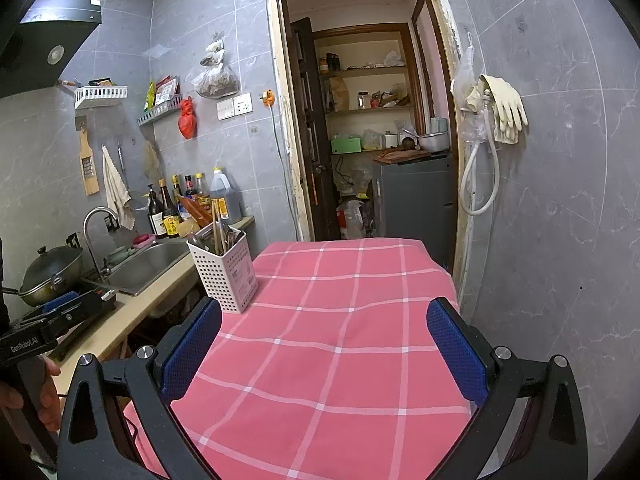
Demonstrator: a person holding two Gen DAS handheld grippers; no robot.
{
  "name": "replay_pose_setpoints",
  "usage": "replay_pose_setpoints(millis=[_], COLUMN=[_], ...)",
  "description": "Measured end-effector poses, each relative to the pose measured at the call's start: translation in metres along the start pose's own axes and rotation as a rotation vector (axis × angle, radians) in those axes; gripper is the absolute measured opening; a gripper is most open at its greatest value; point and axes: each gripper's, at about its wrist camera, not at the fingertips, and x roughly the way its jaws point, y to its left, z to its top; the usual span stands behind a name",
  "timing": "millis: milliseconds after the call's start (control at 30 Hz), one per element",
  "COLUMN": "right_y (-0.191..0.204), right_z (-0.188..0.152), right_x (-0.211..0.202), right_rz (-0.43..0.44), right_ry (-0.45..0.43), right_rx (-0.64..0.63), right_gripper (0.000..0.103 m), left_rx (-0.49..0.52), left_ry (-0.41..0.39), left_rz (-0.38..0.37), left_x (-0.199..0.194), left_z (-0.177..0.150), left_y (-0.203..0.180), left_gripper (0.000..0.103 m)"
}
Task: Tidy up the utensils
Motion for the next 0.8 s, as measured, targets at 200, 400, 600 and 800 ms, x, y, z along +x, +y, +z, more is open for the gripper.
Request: replay_pose_setpoints(millis=[200, 400, 600, 800], right_y=[-0.0013, -0.0036, -0.0032, -0.0038], right_z=[0.0028, 0.0045, 0.0049, 0.0050], right_x=[0.0022, 0.0048, 0.0057, 0.0060], right_rz=[-0.002, -0.003, -0.004, -0.005], right_ry=[0.002, 0.002, 0.003, 0.003], right_rx=[0.004, 0.004, 0.004, 0.005], right_gripper=[0.101, 0.101, 0.101, 0.101], left_rx=[0.007, 0.007, 0.010, 0.011], left_ry=[0.001, 0.001, 0.001, 0.000], left_rz=[-0.002, -0.003, -0.001, 0.005], left_x=[0.0033, 0.0053, 0.0056, 0.0065], left_z=[0.0043, 0.0057, 0.0060, 0.0072], left_y=[-0.0016, -0.0022, -0.0021, -0.0019], left_gripper=[0.102, 0.102, 0.102, 0.102])
